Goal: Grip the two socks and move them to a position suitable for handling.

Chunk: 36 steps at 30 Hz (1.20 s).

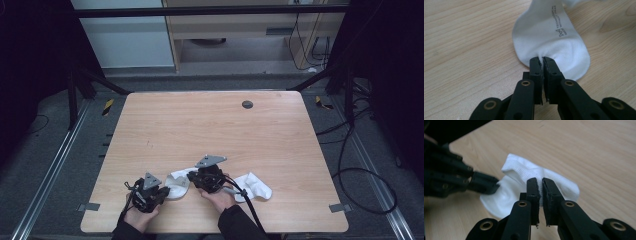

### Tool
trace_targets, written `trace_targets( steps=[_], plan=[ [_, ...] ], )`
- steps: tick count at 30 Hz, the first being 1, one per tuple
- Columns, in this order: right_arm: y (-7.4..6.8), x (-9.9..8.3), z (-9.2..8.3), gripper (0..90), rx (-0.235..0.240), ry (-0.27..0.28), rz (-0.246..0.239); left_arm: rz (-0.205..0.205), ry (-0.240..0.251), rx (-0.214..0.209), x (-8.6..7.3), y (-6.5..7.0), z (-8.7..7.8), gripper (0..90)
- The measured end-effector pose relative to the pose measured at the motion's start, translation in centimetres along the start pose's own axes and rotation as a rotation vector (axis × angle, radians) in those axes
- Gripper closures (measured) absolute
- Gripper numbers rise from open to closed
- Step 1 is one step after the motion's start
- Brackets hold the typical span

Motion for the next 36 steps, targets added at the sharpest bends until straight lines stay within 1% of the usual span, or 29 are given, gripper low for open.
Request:
trace_targets(
  steps=[1, 2, 3, 4, 5, 7, 8, 9, 11, 15, 18, 21, 22, 23, 24, 25, 26, 27, 28, 30, 31, 34, 36],
  plan=[
    [0.0, 0.0, 0.0, 83.9, 0.0, 0.0, 0.0, -0.001, 0.0, -0.005, 0.0, 0.0, 0.0, 85.3],
    [0.6, 0.2, -0.3, 83.9, -0.03, 0.029, 0.044, -0.003, 0.001, -0.015, 0.0, 0.0, 0.0, 85.7],
    [0.6, 0.2, -0.3, 83.9, -0.03, 0.029, 0.044, 0.002, 0.001, -0.021, 0.1, 0.0, -0.1, 85.7],
    [1.1, 0.3, -0.5, 83.9, -0.062, 0.041, 0.068, 0.01, 0.002, -0.03, 0.1, 0.1, -0.1, 85.8],
    [1.1, 0.3, -0.5, 83.9, -0.062, 0.041, 0.068, 0.012, 0.005, -0.036, 0.1, 0.1, -0.2, 85.8],
    [1.5, 0.3, -0.5, 83.9, -0.086, 0.042, 0.088, 0.027, 0.003, -0.043, 0.2, 0.1, -0.3, 85.9],
    [2.0, 0.2, -0.5, 83.9, -0.114, 0.038, 0.106, 0.024, 0.006, -0.047, 0.3, 0.2, -0.3, 85.8],
    [2.1, 0.1, -0.4, 83.8, -0.124, 0.032, 0.124, 0.029, 0.006, -0.047, 0.3, 0.1, -0.3, 85.8],
    [2.3, 0.0, -0.1, 83.7, -0.153, 0.02, 0.136, 0.035, 0.007, -0.044, 0.3, 0.0, -0.3, 85.8],
    [2.5, -0.3, 0.6, 83.7, -0.187, -0.003, 0.172, 0.033, 0.011, -0.034, 0.5, -0.3, -0.5, 85.5],
    [2.6, -0.3, 0.9, 83.6, -0.194, -0.008, 0.18, 0.034, 0.021, -0.017, 0.6, -0.7, -0.5, 85.2],
    [2.5, -0.3, 1.4, 81.6, -0.218, -0.018, 0.18, 0.026, 0.032, 0.001, 0.8, -1.0, -0.4, 82.8],
    [2.5, -0.3, 1.4, 81.6, -0.218, -0.018, 0.18, 0.022, 0.035, 0.008, 0.8, -1.1, -0.3, 82.8],
    [2.5, -0.2, 1.5, 77.4, -0.234, -0.021, 0.166, 0.018, 0.037, 0.014, 0.9, -1.3, -0.3, 80.6],
    [2.5, -0.2, 1.5, 77.4, -0.234, -0.021, 0.166, 0.014, 0.042, 0.02, 0.9, -1.4, -0.2, 80.6],
    [2.4, -0.2, 1.6, 74.5, -0.244, -0.02, 0.161, 0.005, 0.049, 0.027, 1.0, -1.5, -0.2, 78.2],
    [2.5, -0.2, 1.6, 69.8, -0.273, -0.014, 0.141, 0.003, 0.057, 0.034, 1.0, -1.6, -0.1, 72.4],
    [2.6, -0.2, 1.5, 68.4, -0.28, -0.012, 0.135, -0.006, 0.063, 0.035, 1.0, -1.7, -0.2, 70.5],
    [2.7, -0.2, 1.4, 67.3, -0.291, -0.007, 0.129, -0.015, 0.086, 0.041, 1.1, -1.8, -0.3, 67.8],
    [2.8, -0.2, 1.1, 66.2, -0.301, 0.005, 0.13, -0.019, 0.109, 0.041, 1.2, -1.9, -0.6, 64.0],
    [2.8, -0.2, 1.0, 66.0, -0.304, 0.008, 0.122, -0.019, 0.109, 0.041, 1.2, -1.9, -0.6, 62.8],
    [2.9, -0.2, 0.7, 65.6, -0.307, 0.015, 0.12, -0.03, 0.14, 0.042, 1.3, -1.9, -0.9, 61.1],
    [2.9, 0.0, -0.1, 64.4, -0.305, 0.027, 0.111, -0.04, 0.161, 0.039, 1.3, -1.9, -1.2, 58.2]
  ],
)
Point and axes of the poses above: each handheld gripper's, and its own axes: z roughly forward along the jaws, x roughly out of its top, y roughly to its right, the point moved 1 cm from there along z, roughly forward along the jaws, and after that the axes turned 13 degrees about -z, right-handed, at the moved point
